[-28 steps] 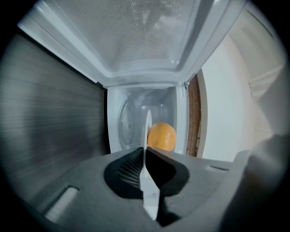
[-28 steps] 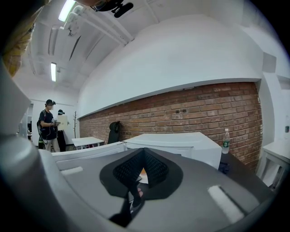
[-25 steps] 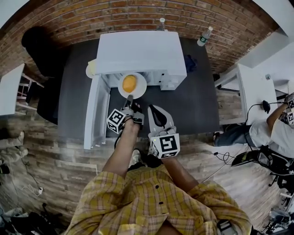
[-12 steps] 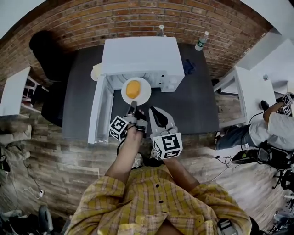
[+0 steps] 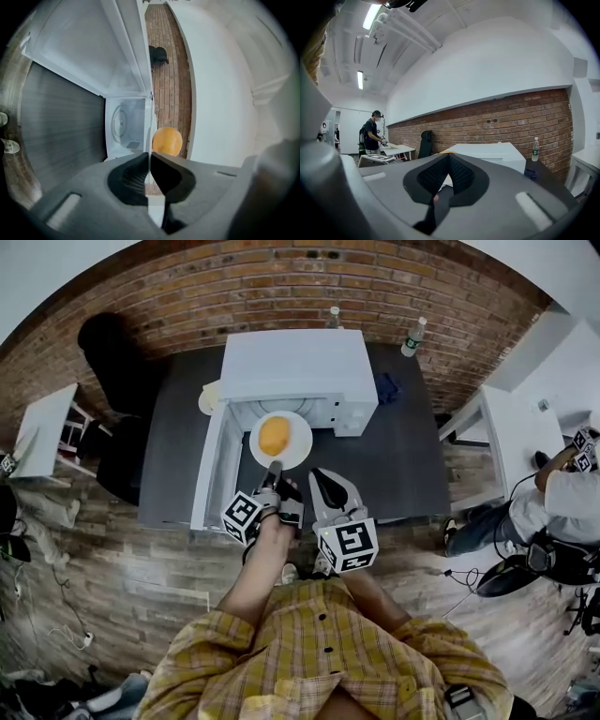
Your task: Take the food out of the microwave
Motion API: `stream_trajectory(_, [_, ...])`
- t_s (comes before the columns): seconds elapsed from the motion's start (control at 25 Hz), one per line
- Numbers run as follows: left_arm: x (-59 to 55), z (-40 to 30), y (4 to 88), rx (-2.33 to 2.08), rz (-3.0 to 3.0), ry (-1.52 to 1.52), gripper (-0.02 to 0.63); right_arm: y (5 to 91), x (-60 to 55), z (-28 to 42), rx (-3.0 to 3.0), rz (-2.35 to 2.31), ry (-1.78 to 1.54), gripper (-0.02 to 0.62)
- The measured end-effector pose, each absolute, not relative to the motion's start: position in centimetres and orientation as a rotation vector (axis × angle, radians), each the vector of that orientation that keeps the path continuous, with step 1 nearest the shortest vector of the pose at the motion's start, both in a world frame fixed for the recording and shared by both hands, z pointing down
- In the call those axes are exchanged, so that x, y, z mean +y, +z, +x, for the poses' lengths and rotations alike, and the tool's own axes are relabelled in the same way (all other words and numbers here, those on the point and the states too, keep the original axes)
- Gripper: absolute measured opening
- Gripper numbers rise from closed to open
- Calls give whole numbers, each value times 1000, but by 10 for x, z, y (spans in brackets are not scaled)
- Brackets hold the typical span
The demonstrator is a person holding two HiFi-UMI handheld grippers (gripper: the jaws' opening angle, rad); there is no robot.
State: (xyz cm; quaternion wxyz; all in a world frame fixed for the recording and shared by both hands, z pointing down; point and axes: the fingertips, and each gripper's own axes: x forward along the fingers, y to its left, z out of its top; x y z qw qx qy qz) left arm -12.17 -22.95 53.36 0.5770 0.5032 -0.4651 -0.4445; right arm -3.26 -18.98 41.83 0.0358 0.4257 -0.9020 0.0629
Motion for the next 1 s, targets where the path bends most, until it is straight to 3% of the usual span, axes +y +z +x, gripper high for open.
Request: stream_trajectory(1.0, [-175, -107, 439, -972, 1241, -1112, 12, 366, -181, -18, -2803, 1394, 128, 3])
